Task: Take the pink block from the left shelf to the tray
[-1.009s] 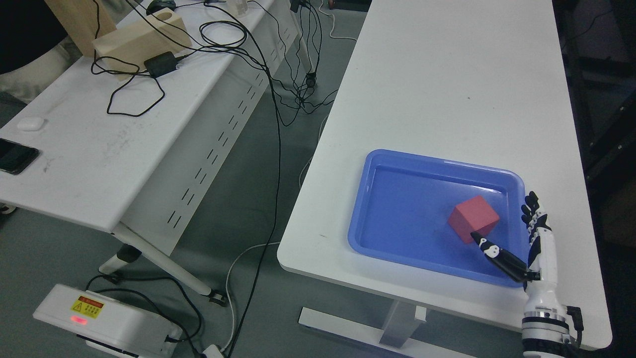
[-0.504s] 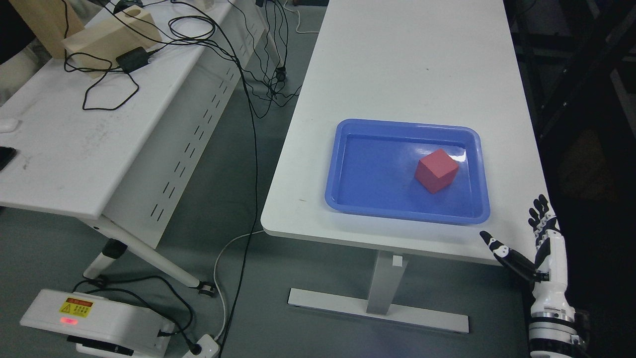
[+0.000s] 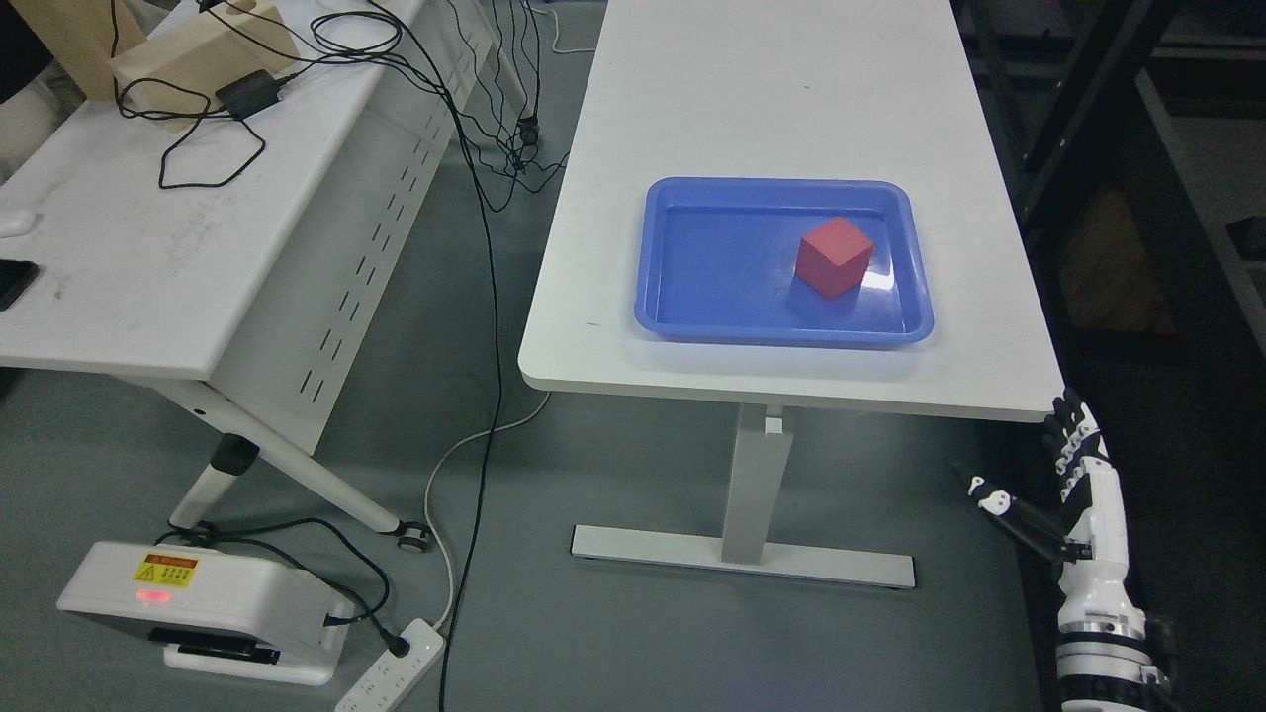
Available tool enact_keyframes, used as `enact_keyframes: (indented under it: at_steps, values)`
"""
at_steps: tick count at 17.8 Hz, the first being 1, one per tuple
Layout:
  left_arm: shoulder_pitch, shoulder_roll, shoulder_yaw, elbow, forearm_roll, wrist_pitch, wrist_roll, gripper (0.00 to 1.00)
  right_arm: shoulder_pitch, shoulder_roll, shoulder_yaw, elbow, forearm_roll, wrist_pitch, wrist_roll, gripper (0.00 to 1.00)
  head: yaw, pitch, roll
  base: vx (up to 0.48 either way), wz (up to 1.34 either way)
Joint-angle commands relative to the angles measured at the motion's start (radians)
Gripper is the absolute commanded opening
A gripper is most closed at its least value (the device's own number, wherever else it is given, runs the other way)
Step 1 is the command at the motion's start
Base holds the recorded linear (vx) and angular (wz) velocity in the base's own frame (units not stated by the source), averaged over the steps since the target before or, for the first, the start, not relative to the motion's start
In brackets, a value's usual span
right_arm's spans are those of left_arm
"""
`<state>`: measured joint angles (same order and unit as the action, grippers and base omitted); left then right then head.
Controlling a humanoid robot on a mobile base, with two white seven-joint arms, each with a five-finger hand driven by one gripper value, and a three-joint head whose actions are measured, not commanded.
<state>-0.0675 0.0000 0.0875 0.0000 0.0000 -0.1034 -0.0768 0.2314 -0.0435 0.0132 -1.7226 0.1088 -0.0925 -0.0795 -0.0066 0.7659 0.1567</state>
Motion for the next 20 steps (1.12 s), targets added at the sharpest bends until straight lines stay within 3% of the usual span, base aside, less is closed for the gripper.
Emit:
enact_keyframes:
  at_steps: [1,20]
  values:
    - [0.000,0.017,0.000,-0.018,0.008,0.001,0.000,1.00,0.000,-0.001,0.005,0.001,-0.001,0.000,0.009,1.00,0.0000,0.000,0.000,-0.220,0.11]
    - [-0.002,0.017,0.000,-0.018,0.008,0.001,0.000,1.00,-0.001,0.001,0.007,0.002,-0.001,0.000,0.038,1.00,0.0000,0.000,0.000,-0.117,0.10]
